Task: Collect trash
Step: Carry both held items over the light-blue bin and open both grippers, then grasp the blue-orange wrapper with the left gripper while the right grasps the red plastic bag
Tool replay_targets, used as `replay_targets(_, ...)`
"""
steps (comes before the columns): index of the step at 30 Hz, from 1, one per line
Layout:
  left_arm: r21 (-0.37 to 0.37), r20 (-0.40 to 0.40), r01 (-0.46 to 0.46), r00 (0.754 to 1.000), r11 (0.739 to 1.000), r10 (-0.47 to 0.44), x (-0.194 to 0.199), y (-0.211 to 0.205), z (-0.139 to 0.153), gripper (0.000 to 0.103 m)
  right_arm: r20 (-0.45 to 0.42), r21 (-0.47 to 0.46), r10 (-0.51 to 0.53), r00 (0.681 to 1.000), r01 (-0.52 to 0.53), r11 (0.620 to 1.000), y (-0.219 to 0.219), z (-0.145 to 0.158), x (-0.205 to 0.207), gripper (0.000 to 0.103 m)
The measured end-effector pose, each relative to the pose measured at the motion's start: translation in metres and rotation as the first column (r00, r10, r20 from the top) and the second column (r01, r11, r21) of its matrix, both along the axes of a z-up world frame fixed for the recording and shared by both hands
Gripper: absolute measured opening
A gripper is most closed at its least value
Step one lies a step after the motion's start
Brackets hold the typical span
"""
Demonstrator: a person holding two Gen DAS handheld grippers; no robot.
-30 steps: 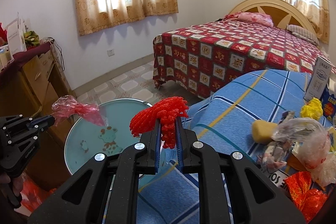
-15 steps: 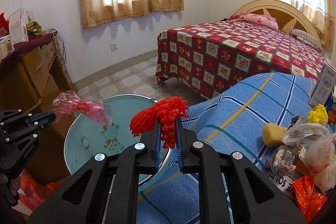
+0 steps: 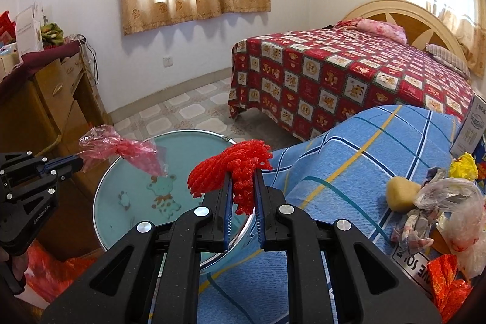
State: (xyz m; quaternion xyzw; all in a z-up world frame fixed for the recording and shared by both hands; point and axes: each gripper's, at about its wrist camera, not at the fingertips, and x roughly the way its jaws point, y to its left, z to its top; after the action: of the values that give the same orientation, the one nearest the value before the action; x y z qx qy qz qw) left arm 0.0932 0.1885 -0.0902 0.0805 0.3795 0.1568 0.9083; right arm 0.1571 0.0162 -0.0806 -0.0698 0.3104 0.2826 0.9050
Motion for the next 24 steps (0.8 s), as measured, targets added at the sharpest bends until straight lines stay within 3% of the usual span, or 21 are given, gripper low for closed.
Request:
replay_targets(5,-0.017,-0.002,0.012,1.000,1.000,-0.012,0.000,-0.005,-0.002,0.009,-0.008,-0.001,0.025,1.000,-0.025,1.000,0.004,-0.003,-0.002,0.032)
replay_targets(8,-0.016,0.006,0.016,1.000,1.000,-0.016,-0.001,-0.008,-0.002,0.042,-0.018,0.011,0.032,0.999,-0.031,0.999,0.003,-0.004,-0.002,0.046)
replay_targets(12,-0.016,0.010,0.025,1.000,1.000,-0.025,-0.001,-0.010,-0.001,0.045,-0.014,0.012,0.022,1.000,-0.022,1.000,0.000,-0.004,-0.004,0.056)
replay_targets(15,-0.007,0.015,0.018,1.000,1.000,-0.018,-0.003,-0.011,-0.001,0.057,0.005,-0.001,0.000,1.000,0.000,1.000,-0.003,-0.004,-0.006,0.068)
replay_targets(24,-0.004,0.016,0.010,1.000,1.000,-0.010,-0.003,-0.007,0.001,0.065,0.028,-0.016,-0.026,0.999,0.026,1.000,-0.006,-0.005,-0.008,0.072)
